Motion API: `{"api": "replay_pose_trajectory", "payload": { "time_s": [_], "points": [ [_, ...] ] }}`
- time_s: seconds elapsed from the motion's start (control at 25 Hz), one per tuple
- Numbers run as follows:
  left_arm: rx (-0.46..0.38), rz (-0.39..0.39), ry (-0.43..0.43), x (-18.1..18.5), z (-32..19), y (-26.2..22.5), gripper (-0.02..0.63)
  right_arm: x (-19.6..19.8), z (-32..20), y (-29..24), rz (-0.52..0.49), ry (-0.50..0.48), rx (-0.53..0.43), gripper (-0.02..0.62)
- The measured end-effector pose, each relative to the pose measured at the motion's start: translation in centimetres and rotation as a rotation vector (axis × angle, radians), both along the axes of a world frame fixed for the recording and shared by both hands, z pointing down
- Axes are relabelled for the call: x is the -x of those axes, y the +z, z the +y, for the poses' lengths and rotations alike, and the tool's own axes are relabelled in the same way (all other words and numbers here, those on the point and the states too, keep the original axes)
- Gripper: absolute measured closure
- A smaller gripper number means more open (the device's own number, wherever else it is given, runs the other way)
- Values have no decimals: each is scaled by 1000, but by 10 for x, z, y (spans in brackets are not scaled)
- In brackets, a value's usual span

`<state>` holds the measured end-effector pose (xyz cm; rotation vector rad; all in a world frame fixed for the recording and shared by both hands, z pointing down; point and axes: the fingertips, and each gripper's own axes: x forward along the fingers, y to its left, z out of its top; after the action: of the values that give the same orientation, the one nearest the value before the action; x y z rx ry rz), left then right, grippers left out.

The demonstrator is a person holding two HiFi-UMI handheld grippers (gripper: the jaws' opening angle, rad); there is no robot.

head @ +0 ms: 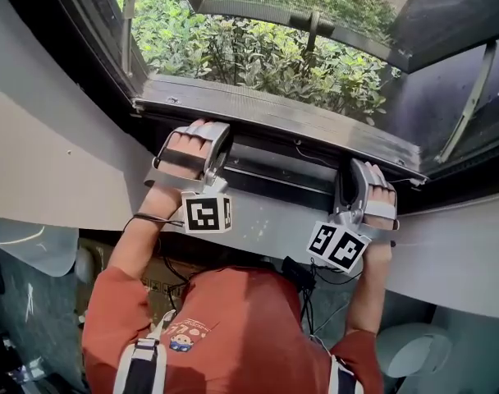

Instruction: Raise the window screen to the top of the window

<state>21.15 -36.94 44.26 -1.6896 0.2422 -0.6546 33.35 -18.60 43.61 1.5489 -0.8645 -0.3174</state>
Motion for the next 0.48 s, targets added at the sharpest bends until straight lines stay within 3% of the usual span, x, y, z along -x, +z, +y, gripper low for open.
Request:
{"api": "replay_pose_trajectory", "payload": {
  "time_s": [0.36, 0.48],
  "points": [
    [55, -63, -1, 0, 3, -1, 454, -2, -1, 7, -43, 37, 178, 488],
    [94, -83, 7, 1, 4, 0, 456, -1, -3, 8, -80, 48, 191, 494]
  ]
}}
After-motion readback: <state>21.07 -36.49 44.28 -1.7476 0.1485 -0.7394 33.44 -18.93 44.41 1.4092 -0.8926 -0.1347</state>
